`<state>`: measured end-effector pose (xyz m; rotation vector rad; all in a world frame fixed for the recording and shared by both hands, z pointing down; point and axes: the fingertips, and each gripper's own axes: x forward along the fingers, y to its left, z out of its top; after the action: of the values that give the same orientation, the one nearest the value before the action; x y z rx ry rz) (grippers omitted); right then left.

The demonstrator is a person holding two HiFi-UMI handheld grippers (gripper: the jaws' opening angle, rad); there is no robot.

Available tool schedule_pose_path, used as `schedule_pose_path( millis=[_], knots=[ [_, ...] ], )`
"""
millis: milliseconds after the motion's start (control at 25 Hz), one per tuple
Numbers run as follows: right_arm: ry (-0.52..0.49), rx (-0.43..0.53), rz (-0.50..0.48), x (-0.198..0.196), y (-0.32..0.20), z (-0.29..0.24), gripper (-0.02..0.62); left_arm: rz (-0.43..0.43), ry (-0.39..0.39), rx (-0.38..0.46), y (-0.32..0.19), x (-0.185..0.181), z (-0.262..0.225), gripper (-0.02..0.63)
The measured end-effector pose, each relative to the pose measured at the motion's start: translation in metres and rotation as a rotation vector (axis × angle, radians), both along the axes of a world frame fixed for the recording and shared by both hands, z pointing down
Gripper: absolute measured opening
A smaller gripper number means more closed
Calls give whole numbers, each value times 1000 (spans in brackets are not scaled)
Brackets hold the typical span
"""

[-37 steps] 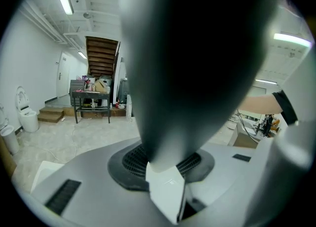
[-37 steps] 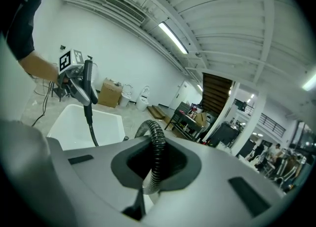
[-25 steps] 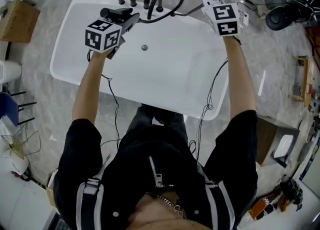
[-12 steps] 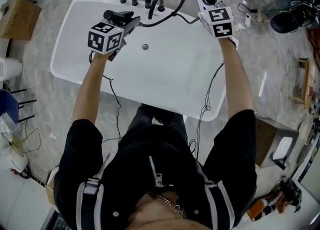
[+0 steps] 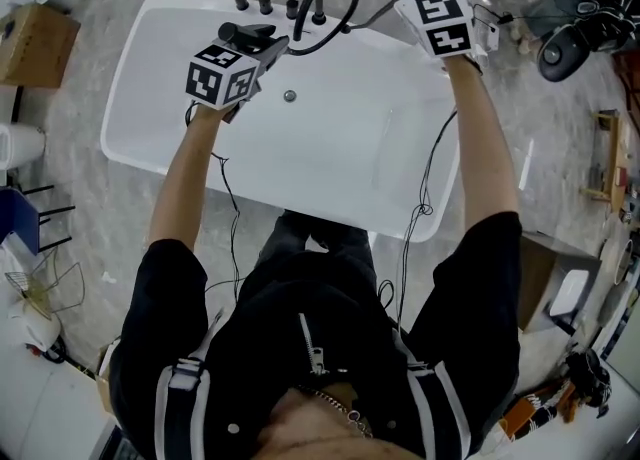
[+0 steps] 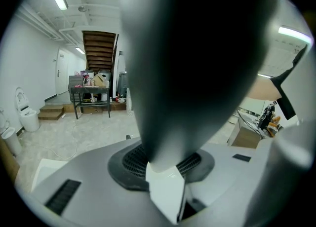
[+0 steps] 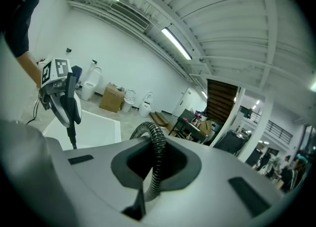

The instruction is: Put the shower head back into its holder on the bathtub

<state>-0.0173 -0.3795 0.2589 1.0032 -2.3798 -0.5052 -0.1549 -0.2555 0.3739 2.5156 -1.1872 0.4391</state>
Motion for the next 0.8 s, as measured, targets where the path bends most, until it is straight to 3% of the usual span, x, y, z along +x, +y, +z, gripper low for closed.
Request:
schedule_pose_path(
  millis=[560, 800],
  knots=[
    [-110, 31, -26, -32, -27, -1, 9, -26, 25, -23, -13, -9, 12, 141],
    [-175, 73, -82, -58, -25, -21, 9, -31, 35, -22, -16, -10, 13, 141]
  ],
)
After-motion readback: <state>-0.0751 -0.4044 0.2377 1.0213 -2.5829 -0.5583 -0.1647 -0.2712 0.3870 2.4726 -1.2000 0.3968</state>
